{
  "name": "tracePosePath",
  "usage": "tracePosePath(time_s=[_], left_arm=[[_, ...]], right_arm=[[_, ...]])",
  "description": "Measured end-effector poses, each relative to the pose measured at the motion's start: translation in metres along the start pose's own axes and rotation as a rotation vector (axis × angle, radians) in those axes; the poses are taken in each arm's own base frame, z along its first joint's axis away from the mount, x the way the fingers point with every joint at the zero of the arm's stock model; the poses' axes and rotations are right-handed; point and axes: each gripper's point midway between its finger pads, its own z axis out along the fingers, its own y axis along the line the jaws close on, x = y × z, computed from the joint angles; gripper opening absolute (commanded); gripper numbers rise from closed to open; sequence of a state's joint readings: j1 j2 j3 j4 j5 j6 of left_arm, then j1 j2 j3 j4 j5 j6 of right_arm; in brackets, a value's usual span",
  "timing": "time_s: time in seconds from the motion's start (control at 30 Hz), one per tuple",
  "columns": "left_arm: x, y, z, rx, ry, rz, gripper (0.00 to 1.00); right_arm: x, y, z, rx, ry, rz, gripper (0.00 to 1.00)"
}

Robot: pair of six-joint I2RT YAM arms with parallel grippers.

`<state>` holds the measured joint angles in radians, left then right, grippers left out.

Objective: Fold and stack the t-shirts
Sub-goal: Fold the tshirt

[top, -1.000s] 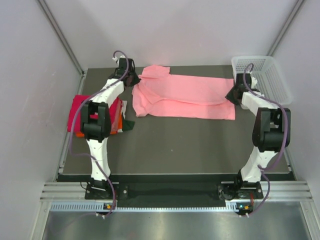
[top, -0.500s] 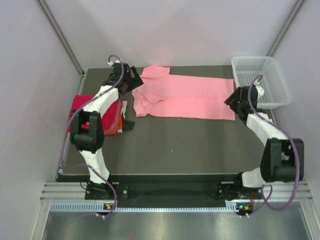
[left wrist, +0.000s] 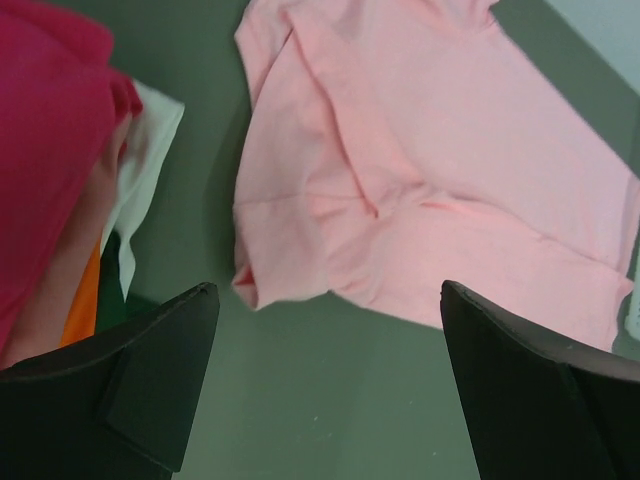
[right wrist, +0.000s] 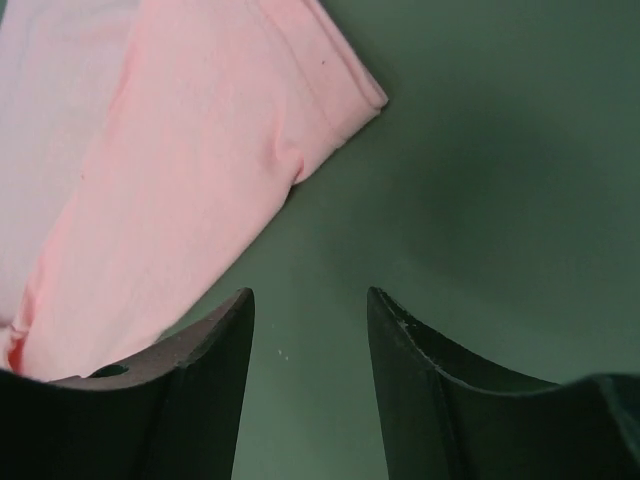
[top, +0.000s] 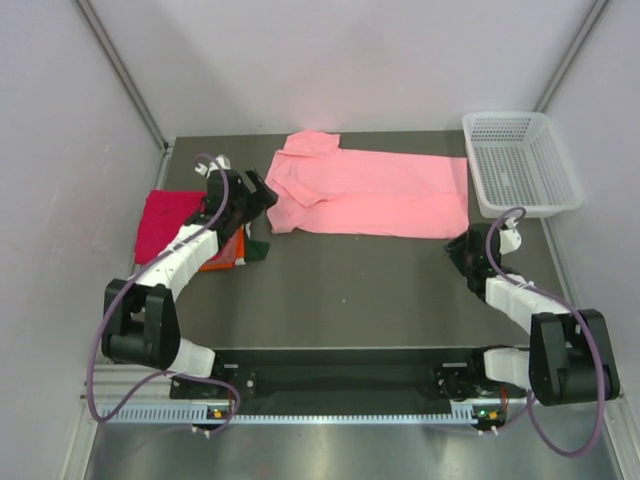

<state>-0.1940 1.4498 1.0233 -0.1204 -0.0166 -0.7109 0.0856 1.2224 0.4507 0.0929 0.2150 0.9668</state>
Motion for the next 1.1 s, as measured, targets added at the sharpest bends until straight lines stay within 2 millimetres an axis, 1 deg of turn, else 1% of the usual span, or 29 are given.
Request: tracePosePath(time_s=[0.1, 0.17, 0.23, 0.4, 0.53, 0.57, 0.6, 0.63, 0.67, 0.7, 0.77, 0.87, 0.93, 1.0, 1.1], left_arm=[[0.025, 0.014, 0.000, -0.020, 0.041, -0.011, 0.96], [0.036, 0.016, 0.001, -0.015, 0.050, -0.013, 0.96], [0.043, 0.017, 0.002, -0.005, 0.053, -0.020, 0.96], [0.054, 0.020, 0.003, 0.012, 0.071, -0.045, 0.96], [0.054, 0.018, 0.003, 0.016, 0.068, -0.054, 0.96], [0.053, 0.018, 0.003, 0.017, 0.067, -0.055, 0.96], [0.053, 0.018, 0.003, 0.017, 0.065, -0.055, 0.96], [0.054, 0.018, 0.002, 0.016, 0.065, -0.055, 0.96], [0.054, 0.019, 0.002, 0.016, 0.066, -0.056, 0.96], [0.055, 0.019, 0.001, 0.016, 0.067, -0.055, 0.96], [0.056, 0.021, 0.001, 0.012, 0.067, -0.055, 0.96], [0.057, 0.024, 0.000, 0.001, 0.063, -0.054, 0.96], [0.058, 0.026, -0.002, -0.003, 0.058, -0.054, 0.95], [0.058, 0.028, -0.006, -0.005, 0.052, -0.053, 0.96], [0.059, 0.028, -0.013, 0.002, 0.044, -0.050, 0.95]], right_arm=[[-0.004, 0.000, 0.005, 0.004, -0.035, 0.057, 0.49], [-0.008, 0.003, 0.010, 0.000, -0.063, 0.096, 0.50], [-0.011, 0.003, 0.015, 0.005, -0.087, 0.137, 0.49], [-0.007, -0.009, 0.032, 0.067, -0.106, 0.197, 0.48], [-0.016, -0.001, 0.049, 0.084, -0.140, 0.237, 0.45], [-0.017, 0.001, 0.053, 0.090, -0.146, 0.242, 0.42], [-0.020, 0.003, 0.056, 0.094, -0.153, 0.246, 0.35], [-0.021, 0.004, 0.059, 0.100, -0.156, 0.246, 0.25], [-0.021, 0.004, 0.062, 0.107, -0.156, 0.243, 0.09], [-0.020, 0.003, 0.064, 0.116, -0.153, 0.235, 0.01], [-0.018, -0.002, 0.066, 0.143, -0.149, 0.225, 0.00], [-0.018, -0.005, 0.065, 0.162, -0.149, 0.205, 0.00], [-0.018, -0.006, 0.059, 0.169, -0.146, 0.186, 0.00], [-0.021, -0.003, 0.048, 0.157, -0.153, 0.174, 0.00], [-0.026, -0.002, 0.023, 0.123, -0.172, 0.156, 0.00]])
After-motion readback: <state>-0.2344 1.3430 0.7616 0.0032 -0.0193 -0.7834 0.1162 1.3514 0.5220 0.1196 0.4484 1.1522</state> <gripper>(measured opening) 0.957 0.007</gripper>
